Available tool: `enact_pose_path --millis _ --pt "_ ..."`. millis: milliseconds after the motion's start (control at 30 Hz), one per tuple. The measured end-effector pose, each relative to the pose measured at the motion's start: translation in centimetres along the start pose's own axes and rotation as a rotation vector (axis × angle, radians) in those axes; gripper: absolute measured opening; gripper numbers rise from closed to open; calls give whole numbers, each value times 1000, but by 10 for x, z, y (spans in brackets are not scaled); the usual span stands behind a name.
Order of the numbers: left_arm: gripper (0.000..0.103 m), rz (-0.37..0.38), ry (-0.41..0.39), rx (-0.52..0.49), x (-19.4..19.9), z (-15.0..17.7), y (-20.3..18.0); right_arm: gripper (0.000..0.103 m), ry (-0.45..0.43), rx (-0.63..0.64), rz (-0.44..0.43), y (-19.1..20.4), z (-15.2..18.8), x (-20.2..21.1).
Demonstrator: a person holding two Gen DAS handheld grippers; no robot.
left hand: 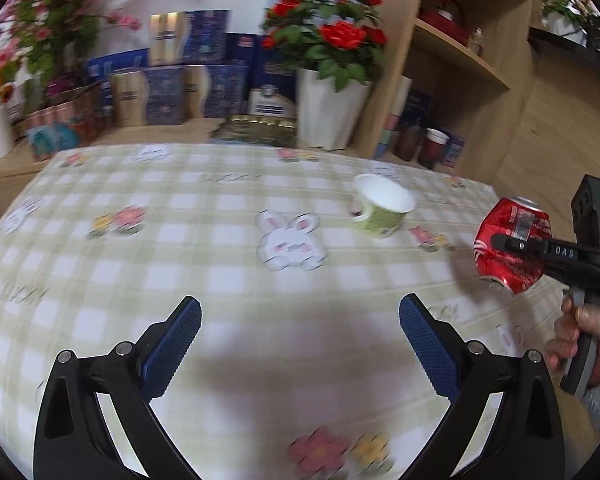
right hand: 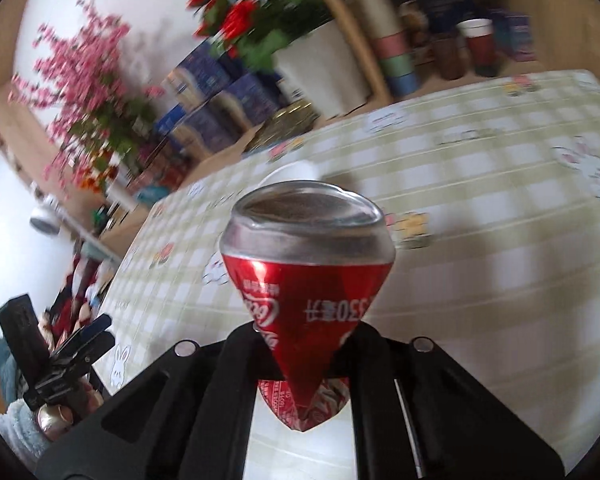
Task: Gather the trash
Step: 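Grasp the white paper cup with the left tool while the right tool lifts the can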
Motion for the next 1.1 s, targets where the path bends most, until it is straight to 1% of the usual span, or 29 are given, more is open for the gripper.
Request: enact_pose_path --millis 67,167,200,233,300,400,500,533,567,733,833,867,900,933,1000,1033,1100 --pt "97 45 23 -66 -27 -20 -23 7 -14 -9 20 -8 -1 10" --pt "97 66 50 -142 -59 -42 -49 7 -32 -21 21 -16 -1 20" --pt "97 68 74 -157 -74 -51 -58 7 -42 -26 19 -19 -1 24" --pt "97 54 87 -165 -86 -58 -65 7 -49 -30 18 -22 -2 28" --pt "97 50 117 -182 -107 -66 -77 7 -63 -43 13 -28 0 36" --pt "97 5 146 -180 -134 -76 -90 7 -73 -56 4 -36 1 46" --pt "97 20 174 -162 -156 -83 -98 7 -78 -51 9 -40 0 52" --pt "97 17 180 -161 -162 -85 -100 7 -82 -53 9 -42 0 55" --pt "97 0 183 -168 -169 -86 -103 7 -86 -59 10 -46 0 58" --pt "97 -75 192 -194 -194 -95 -111 7 -92 -68 22 -56 2 65" --pt "97 -105 207 -135 -206 -100 -103 7 -89 -77 25 -62 5 67" --pt "97 -83 218 -108 -209 -102 -99 7 -86 -80 25 -63 6 67" --pt "82 -60 225 -89 -211 -103 -97 7 -83 -85 26 -65 8 66" --pt "78 -36 233 -77 -210 -104 -95 7 -82 -89 29 -66 9 66" --pt "76 -37 229 -101 -204 -103 -97 7 -78 -94 29 -67 13 66" --pt "76 -29 217 -137 -198 -101 -100 7 -75 -95 29 -66 15 65" --pt "74 -40 197 -193 -186 -96 -104 7 -70 -99 25 -65 19 63"
Point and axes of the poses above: each gripper's, at about its wrist camera, not at the fingertips, and x roughly against the way its jaws point, y to its left, z to its underside, the point moved 1 cm from there along -x, roughly the way its jaws point, and after that the axes turned 4 degrees about y, right-handed, at the moved point
